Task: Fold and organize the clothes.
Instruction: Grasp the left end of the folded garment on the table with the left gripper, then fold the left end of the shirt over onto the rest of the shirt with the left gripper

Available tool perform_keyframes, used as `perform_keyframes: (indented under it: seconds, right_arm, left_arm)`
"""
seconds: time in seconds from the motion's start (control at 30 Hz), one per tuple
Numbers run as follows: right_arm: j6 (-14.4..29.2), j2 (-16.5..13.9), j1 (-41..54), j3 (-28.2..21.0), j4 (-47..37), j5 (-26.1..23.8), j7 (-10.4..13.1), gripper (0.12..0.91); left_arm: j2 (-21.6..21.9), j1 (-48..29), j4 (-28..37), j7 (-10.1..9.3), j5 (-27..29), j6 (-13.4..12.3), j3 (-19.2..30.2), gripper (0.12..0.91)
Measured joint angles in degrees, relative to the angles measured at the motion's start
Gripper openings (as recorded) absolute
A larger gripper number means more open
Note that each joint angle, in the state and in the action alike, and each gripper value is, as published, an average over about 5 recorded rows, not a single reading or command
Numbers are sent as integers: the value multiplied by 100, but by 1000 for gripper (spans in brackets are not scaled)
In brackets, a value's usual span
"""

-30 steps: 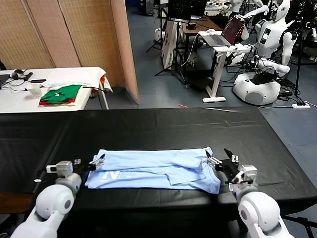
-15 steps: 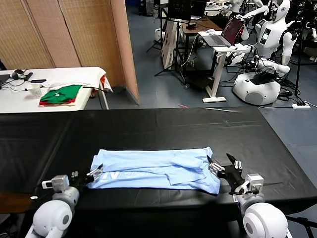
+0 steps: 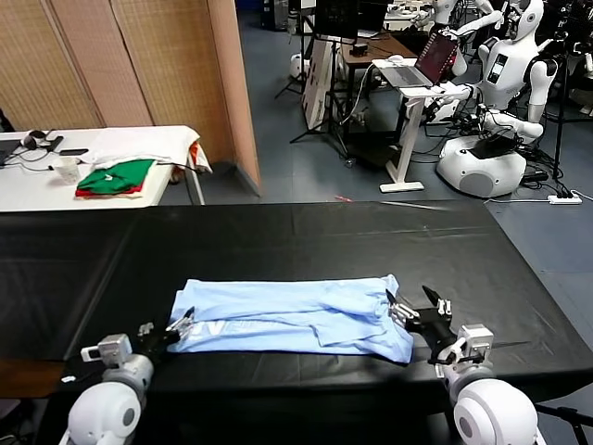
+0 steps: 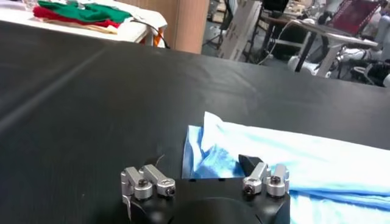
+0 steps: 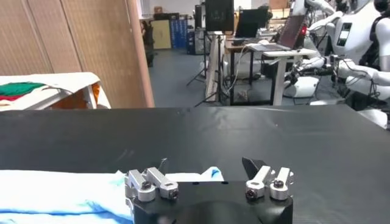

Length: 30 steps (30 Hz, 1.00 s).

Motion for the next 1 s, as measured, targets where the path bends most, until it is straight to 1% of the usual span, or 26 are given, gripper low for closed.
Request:
perform_keyframes:
  seconds: [0.03, 0.07, 0.13, 0.17, 0.2, 0.27, 0.3, 0.4, 0.5, 0.57, 0.73, 0.83, 0.9, 1.0]
  right_arm:
    - [2, 5, 4, -1, -5, 0, -3, 907]
    - [3, 11, 8, -2, -9, -1, -5, 907]
    - [5, 26, 18, -7, -14, -3, -9, 907]
    - [6, 32, 22, -10, -15, -4, -10, 907]
    - [6, 37, 25, -13, -16, -5, -10, 907]
    - [9, 44, 25, -16, -12, -6, -11, 907]
    - [11, 46, 22, -15, -8, -6, -11, 907]
    - [21, 47, 15, -4, 12, -6, -10, 907]
    - [30, 49, 10, 6, 31, -4, -6, 907]
    - [32, 52, 9, 9, 37, 0, -4, 907]
    - [36, 81, 15, 9, 38, 10, 1, 907]
    - [43, 121, 11, 4, 33, 10, 7, 907]
    - [60, 163, -5, 2, 27, 3, 10, 907]
    - [127, 232, -54, 22, 26, -20, 8, 907]
  left_arm:
    - [-5, 3, -2, 0, 1, -3, 2, 537]
    - [-8, 4, -2, 0, 3, -5, 4, 462]
    - [-11, 6, -1, 1, 16, -9, 10, 349]
    - [-11, 7, 1, 2, 25, -10, 14, 278]
    - [-9, 5, 4, 2, 36, -10, 19, 225]
    - [-2, -2, 9, 2, 78, -9, 33, 171]
    - [8, -7, 11, 1, 110, -5, 41, 165]
    - [60, -10, -10, 15, 319, 13, 58, 180]
    - [141, 32, -81, 76, 710, 11, 50, 175]
    - [215, 83, -155, 147, 1060, -35, 25, 175]
    - [488, 259, -319, 359, 2075, -343, -109, 175]
    - [722, 421, -342, 398, 2558, -509, -270, 175]
    - [897, 532, -359, 399, 2699, -572, -407, 175]
    - [1081, 616, -434, 374, 2589, -571, -553, 175]
